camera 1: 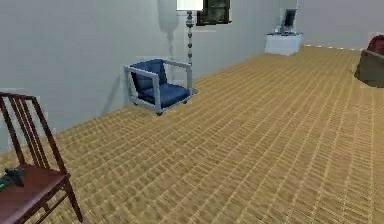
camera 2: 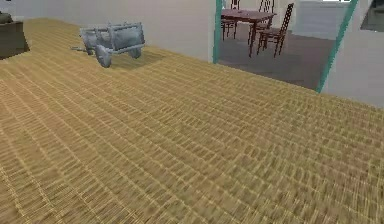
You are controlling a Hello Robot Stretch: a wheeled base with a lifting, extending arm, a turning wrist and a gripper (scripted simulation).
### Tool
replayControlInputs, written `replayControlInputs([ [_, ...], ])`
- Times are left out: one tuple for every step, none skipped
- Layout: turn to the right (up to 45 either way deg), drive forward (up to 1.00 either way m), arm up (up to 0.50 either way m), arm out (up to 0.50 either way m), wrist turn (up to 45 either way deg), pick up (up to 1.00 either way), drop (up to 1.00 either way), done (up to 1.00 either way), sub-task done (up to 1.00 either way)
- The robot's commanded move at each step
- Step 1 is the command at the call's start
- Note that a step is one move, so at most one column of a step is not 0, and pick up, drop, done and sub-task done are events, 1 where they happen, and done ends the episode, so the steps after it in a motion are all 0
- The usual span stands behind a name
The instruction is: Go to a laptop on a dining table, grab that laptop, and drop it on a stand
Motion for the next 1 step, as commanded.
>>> replayControlInputs([
  [-45.0, 0.00, 0.00, 0.00, 0.0, 0.00, 0.00, 0.00, 0.00],
])
